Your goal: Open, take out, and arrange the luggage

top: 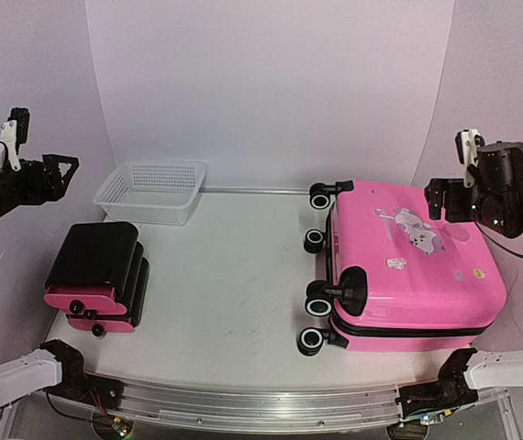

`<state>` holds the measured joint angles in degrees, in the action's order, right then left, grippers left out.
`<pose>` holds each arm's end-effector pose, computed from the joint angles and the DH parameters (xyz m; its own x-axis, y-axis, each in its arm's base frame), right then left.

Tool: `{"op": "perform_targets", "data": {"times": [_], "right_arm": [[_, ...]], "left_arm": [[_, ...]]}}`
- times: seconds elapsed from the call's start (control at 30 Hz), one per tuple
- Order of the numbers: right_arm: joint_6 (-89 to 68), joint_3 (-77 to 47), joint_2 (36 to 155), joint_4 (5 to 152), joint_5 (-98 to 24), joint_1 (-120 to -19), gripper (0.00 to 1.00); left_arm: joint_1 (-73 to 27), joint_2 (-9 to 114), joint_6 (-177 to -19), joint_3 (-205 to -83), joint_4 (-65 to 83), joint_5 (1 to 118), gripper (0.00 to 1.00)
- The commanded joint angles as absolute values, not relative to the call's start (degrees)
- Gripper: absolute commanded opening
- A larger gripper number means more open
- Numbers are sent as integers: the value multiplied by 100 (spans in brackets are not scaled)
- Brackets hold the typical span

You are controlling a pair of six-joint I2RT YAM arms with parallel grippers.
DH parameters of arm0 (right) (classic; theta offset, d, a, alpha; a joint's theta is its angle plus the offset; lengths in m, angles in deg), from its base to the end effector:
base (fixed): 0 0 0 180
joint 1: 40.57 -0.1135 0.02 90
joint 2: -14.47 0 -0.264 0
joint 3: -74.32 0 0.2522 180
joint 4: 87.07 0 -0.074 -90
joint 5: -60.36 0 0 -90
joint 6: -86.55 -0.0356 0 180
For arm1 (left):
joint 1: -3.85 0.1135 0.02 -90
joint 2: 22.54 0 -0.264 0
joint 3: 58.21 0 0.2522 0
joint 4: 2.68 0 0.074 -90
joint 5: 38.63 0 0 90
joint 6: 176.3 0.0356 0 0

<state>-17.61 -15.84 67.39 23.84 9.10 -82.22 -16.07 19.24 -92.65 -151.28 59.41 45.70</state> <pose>0.1254 0.0817 0.4230 -0.4120 -0.1110 -0.9044 -0.0210 0.9934 -0.1124 0.0843 -0.0268 0.4657 -0.2025 -0.0437 -0.9783 0.2268 0.9698 -0.0902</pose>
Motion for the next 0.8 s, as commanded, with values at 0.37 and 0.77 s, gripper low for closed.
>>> {"op": "perform_targets", "data": {"times": [0.37,0.77], "right_arm": [[-1896,-1507,7781,2313,-1012,-4722,98],[-2559,-1416,8864,2457,-2979,-1939,98]], "left_arm": [[-1187,2909,-10481,-14154,4578,6958,99],[-4279,5200,-10945,-14318,3448,7222,99]]}}
